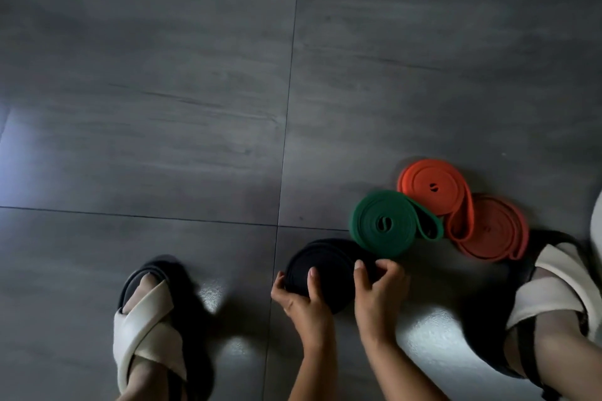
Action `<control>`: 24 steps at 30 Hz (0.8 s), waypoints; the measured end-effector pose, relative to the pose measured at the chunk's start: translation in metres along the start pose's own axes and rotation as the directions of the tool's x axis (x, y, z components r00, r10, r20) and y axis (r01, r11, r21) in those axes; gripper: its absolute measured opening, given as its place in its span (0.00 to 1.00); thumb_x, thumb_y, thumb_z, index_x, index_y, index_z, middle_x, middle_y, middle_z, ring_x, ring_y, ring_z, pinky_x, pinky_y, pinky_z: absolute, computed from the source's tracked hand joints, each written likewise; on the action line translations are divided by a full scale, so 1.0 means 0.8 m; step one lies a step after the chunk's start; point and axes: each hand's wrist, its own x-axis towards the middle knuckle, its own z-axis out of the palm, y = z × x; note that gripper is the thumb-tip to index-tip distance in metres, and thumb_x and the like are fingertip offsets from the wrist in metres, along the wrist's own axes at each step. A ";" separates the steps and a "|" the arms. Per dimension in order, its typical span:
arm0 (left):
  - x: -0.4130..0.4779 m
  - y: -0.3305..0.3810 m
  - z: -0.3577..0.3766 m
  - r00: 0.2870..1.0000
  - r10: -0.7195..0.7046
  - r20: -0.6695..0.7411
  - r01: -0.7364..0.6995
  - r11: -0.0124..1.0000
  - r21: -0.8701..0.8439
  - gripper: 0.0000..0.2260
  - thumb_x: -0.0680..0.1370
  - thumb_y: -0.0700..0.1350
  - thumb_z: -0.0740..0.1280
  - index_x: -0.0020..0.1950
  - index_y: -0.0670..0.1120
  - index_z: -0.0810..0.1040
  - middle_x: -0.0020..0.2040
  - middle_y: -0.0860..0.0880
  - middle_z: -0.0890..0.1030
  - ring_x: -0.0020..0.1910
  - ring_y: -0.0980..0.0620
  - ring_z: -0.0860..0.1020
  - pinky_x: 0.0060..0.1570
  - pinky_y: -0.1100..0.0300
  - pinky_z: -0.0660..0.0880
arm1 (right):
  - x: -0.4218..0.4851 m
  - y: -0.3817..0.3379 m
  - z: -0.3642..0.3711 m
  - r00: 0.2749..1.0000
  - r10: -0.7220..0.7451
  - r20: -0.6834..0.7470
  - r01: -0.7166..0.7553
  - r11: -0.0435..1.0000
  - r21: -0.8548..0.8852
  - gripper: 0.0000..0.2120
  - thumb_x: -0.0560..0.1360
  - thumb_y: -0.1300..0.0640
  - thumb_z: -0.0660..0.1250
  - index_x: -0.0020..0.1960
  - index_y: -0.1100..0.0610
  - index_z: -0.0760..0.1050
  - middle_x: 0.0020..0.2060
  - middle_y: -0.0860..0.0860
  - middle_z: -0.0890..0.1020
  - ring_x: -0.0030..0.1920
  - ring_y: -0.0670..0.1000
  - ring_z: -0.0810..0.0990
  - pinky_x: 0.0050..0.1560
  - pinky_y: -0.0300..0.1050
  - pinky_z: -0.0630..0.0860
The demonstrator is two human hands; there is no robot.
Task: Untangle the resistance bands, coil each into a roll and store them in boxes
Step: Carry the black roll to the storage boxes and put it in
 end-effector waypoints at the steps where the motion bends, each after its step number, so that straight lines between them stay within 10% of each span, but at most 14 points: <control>1: 0.002 -0.001 -0.003 1.000 0.002 0.026 -0.002 1.000 -0.009 0.25 0.76 0.44 0.65 0.69 0.44 0.58 0.66 0.42 0.65 0.63 0.45 0.69 0.64 0.52 0.68 | 0.004 0.005 -0.001 1.000 0.017 -0.003 -0.017 0.998 -0.057 0.26 0.68 0.46 0.64 0.50 0.70 0.73 0.44 0.66 0.77 0.48 0.66 0.75 0.51 0.49 0.68; 7: 0.014 0.002 -0.034 0.974 -0.078 0.212 0.112 0.982 -0.154 0.10 0.79 0.44 0.59 0.61 0.50 0.71 0.60 0.46 0.76 0.61 0.50 0.74 0.64 0.54 0.67 | 0.014 0.003 0.000 0.895 0.260 0.363 -0.295 0.954 0.045 0.27 0.79 0.53 0.55 0.73 0.65 0.53 0.73 0.63 0.53 0.74 0.58 0.52 0.70 0.47 0.52; 15: 0.011 0.006 -0.021 0.982 -0.042 0.183 0.081 0.974 -0.212 0.09 0.80 0.44 0.57 0.58 0.52 0.70 0.55 0.51 0.75 0.51 0.60 0.74 0.42 0.71 0.72 | -0.003 0.015 0.007 0.923 0.188 0.336 -0.227 0.971 0.079 0.20 0.80 0.57 0.53 0.68 0.68 0.63 0.68 0.65 0.65 0.69 0.61 0.62 0.62 0.40 0.56; 24: 0.021 0.015 -0.020 0.979 -0.064 0.193 0.087 0.990 -0.112 0.06 0.79 0.47 0.60 0.54 0.52 0.74 0.55 0.46 0.78 0.56 0.49 0.76 0.53 0.57 0.74 | -0.026 0.015 0.012 0.936 0.223 0.271 -0.285 0.934 0.216 0.20 0.80 0.59 0.52 0.66 0.72 0.61 0.66 0.68 0.66 0.67 0.62 0.65 0.64 0.45 0.61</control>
